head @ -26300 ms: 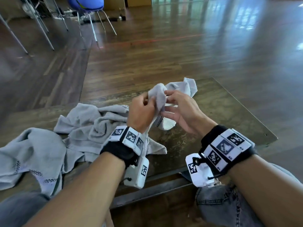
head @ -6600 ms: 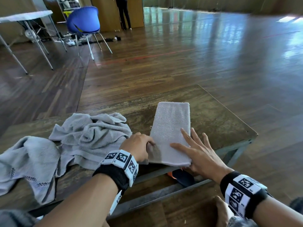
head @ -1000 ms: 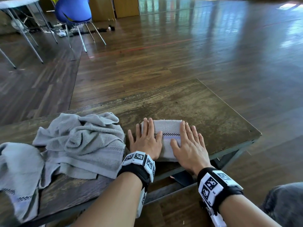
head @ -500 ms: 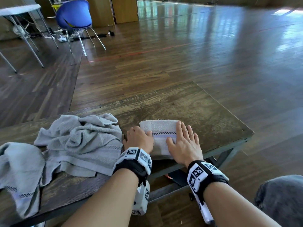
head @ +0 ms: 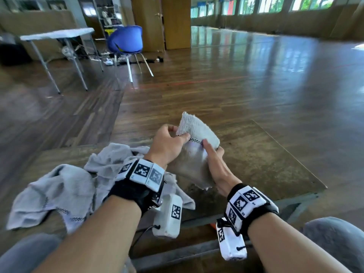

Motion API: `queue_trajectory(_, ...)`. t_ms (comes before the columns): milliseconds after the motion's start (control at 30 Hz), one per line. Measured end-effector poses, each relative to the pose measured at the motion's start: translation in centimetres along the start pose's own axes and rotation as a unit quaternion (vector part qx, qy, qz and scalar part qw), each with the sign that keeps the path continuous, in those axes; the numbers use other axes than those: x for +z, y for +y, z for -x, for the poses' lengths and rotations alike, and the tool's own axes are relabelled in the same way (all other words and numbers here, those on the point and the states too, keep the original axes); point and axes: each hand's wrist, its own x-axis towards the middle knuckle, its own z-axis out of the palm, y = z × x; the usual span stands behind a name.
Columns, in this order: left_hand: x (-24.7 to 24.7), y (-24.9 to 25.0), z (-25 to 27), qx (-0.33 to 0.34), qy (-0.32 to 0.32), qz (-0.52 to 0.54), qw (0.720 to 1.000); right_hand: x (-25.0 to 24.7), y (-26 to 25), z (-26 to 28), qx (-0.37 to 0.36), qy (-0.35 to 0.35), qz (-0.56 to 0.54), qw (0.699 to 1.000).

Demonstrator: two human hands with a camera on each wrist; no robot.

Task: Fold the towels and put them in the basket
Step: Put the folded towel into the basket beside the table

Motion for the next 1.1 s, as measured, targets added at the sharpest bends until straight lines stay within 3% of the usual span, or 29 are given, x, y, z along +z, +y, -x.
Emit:
queue_trajectory(133, -9.1, 2.1, 1.8, 0.019, 0.032, 0.046, 0.998, 6.9, -4.6, 0.7, -0.076, -0.034, -0.03, 0.996)
queue_trajectory(300, -22.5, 1.9, 6.6, 0.028, 0.153, 0.059, 0.986, 18.0, -9.7, 4.0, -0.159, -0.13, 0.046, 0.978)
queue_trajectory(467, -34.3, -1.9, 14.8, 0.015, 0.303, 0.09, 0.948, 30.8, -11.6, 10.8, -0.224, -0.262, 0.131, 0.93)
queue_trajectory(567, -39.8, -5.4, 19.7, -0.024, 0.379, 0.114, 0.918, 38.2, -10.4, 15.3, -0.236, -0.34, 0.164, 0.895)
queue_trajectory(767, -47.2, -17.5, 26.6, -0.137, 0.471, 0.126, 0.862, 49.0, -1.2, 20.9, -0.215, -0.462, 0.263, 0.82)
queue_trajectory(900, -48.1, -28.0, 30.1, -0.271, 0.456, 0.104, 0.841, 53.2, 9.4, 21.9, -0.144, -0.522, 0.363, 0.758)
queue_trajectory(1100, -46.0, -40.9, 32.7, -0.412, 0.405, 0.089, 0.811, 55.0, 23.8, 21.4, -0.068, -0.53, 0.491, 0.687)
